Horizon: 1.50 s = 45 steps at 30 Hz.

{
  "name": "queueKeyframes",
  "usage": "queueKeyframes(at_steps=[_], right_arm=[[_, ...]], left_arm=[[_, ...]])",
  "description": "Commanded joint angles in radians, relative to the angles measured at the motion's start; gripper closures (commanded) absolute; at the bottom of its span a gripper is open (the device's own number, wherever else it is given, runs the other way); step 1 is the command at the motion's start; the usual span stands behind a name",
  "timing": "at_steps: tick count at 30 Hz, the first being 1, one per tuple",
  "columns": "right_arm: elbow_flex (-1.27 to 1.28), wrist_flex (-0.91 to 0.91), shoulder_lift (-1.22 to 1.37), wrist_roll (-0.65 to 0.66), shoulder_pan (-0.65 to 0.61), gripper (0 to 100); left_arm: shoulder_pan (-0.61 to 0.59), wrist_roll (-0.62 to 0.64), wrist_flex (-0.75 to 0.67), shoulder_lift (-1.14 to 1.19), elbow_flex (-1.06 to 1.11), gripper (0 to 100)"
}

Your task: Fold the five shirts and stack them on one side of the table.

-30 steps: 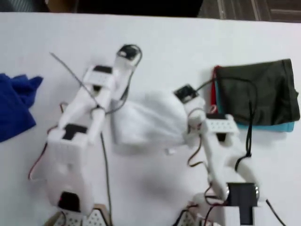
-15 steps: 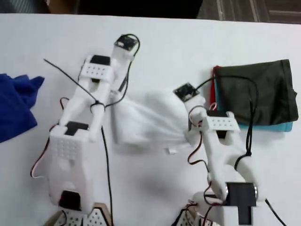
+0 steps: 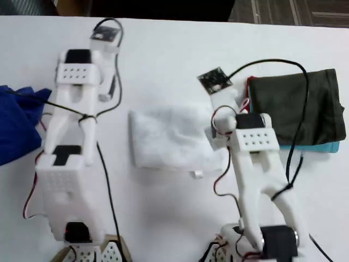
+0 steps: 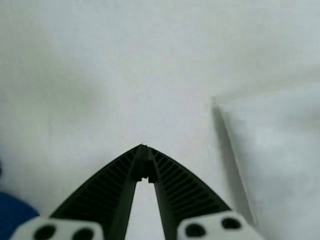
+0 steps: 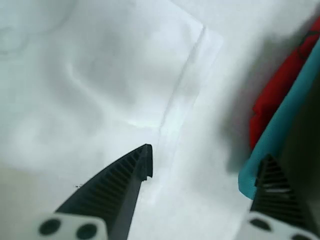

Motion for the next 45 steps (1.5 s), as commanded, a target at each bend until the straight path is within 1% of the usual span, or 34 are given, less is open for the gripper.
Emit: queueKeyframes(at_steps=[1,5,7,12,14,20,24,27,30,33,38,40,44,45], right_arm=[[-0.086,-0.035,0.073,-0.058,-0.005,66.6],[-0.163,-0.061,0.236,-0.143,-0.016,66.9],[-0.215,-0.042,0.335,-0.178,-0.01,66.7],[-0.37,0.091,0.521,-0.269,-0.016,66.6],[-0.433,0.145,0.579,-0.288,-0.015,66.6],[-0.601,0.291,0.753,-0.287,-0.035,66.6],[-0.721,0.363,0.872,-0.284,-0.085,66.7],[-0.798,0.392,0.934,-0.284,-0.116,66.9],[-0.859,0.427,0.981,-0.284,-0.124,66.9],[-0.893,0.458,1.018,-0.284,-0.12,67.2],[-0.93,0.475,1.072,-0.272,-0.117,77.7],[-0.947,0.475,1.087,-0.233,-0.122,78.8],[-0.977,0.478,1.102,-0.216,-0.12,79.3],[-0.977,0.478,1.104,-0.216,-0.117,80.7]], left_arm=[[-0.06,0.006,-0.063,-0.126,0.124,97],[-0.098,0.002,-0.178,-0.215,0.32,97],[-0.106,0.0,-0.227,-0.272,0.414,97],[-0.11,-0.006,-0.324,-0.428,0.601,97],[-0.107,-0.034,-0.356,-0.486,0.661,97],[-0.11,-0.048,-0.433,-0.612,0.805,97],[-0.114,-0.043,-0.439,-0.667,0.886,97],[-0.146,-0.043,-0.446,-0.726,0.934,97],[-0.18,-0.049,-0.509,-0.766,1.003,97],[-0.178,-0.049,-0.594,-0.77,1.09,97],[-0.176,-0.049,-0.776,-0.77,1.251,97],[-0.175,-0.049,-0.833,-0.772,1.291,97],[-0.18,-0.049,-0.848,-0.772,1.277,97],[-0.18,-0.049,-0.848,-0.77,1.277,97]])
